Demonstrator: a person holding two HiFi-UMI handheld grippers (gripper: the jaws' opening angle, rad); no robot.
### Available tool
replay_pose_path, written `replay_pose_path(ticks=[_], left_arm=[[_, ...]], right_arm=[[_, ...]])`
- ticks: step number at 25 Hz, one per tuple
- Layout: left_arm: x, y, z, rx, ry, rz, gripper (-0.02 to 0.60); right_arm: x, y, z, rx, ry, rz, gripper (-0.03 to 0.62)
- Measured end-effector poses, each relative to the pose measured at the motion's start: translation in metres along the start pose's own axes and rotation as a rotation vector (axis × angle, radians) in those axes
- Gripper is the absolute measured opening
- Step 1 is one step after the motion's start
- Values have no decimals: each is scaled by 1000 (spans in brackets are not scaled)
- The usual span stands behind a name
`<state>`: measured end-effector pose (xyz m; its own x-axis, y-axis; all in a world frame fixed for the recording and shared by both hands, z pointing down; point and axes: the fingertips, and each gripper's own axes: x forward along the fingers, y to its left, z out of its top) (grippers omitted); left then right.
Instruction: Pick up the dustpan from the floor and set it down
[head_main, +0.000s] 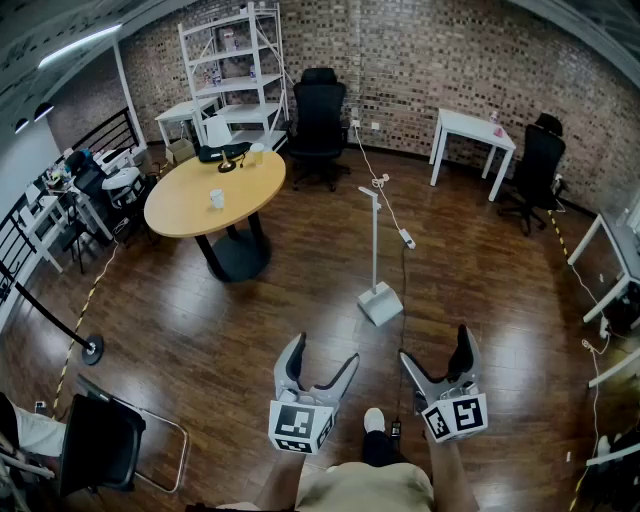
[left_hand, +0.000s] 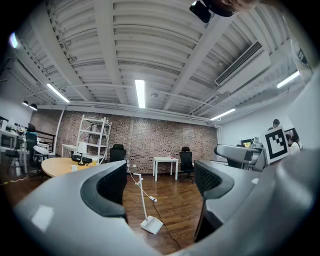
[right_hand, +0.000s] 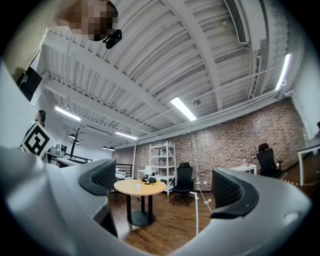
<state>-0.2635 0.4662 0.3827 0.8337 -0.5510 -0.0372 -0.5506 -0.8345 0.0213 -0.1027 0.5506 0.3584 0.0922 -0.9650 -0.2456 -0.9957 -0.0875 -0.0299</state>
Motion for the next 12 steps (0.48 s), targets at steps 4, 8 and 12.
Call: replay_pose_path(ticks=[4,8,12], left_arm=[[58,7,4,8,-4,13,394],[118,13,11,15,-18,22,391],[181,24,9,4,-9,37,388]], right_arm=[[43,-41,-1,-13,-14,4,578],[88,-80,-11,-6,22,24,578],[132,-116,-20,0,28,59,577]])
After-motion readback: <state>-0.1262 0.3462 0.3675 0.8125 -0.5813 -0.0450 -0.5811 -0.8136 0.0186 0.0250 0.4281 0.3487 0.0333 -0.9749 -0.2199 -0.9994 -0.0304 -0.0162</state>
